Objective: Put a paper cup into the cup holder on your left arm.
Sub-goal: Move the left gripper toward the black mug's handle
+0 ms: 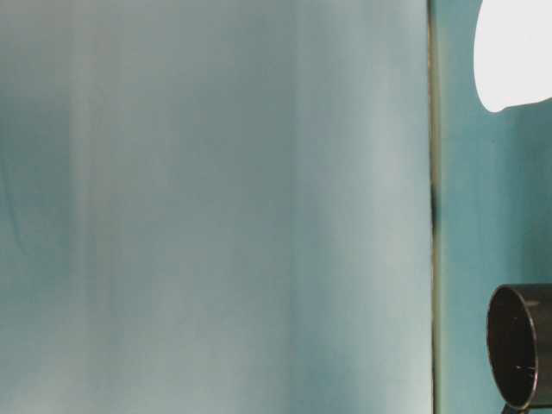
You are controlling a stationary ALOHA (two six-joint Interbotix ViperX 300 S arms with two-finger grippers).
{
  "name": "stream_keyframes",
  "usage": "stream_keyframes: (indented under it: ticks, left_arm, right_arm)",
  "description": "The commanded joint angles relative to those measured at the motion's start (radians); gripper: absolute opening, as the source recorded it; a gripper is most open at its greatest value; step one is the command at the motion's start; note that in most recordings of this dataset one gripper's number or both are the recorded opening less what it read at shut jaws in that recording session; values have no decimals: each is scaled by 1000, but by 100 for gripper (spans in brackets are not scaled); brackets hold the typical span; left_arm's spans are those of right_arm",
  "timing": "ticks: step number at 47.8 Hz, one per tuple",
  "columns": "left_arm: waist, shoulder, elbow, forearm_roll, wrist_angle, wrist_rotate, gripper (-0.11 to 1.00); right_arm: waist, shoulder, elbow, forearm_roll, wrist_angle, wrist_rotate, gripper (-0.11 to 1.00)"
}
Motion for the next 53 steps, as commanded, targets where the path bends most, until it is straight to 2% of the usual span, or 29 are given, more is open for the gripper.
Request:
stream_keyframes:
  ticks: [1, 13, 32, 47, 50, 53]
  left_arm:
    - [0, 48, -26, 3, 52, -2, 4]
    - [0, 133, -58, 3, 83, 5, 4]
    - [-3, 236, -97, 3, 224, -18, 4]
    - [2, 296, -114, 3, 250, -51, 4]
    - [5, 305, -115, 3, 253, -71, 8]
    - [6, 311, -112, 2, 252, -97, 17]
  right_arm:
    - [-2, 6, -34, 3, 43, 37, -2]
    - [-2, 8, -37, 3, 178, 89, -2]
    - [-2, 18, -37, 3, 244, 95, -2]
    - [-2, 61, -34, 3, 275, 95, -2]
    - [-2, 66, -35, 3, 275, 94, -2]
    - [-2, 67, -34, 2, 275, 94, -2]
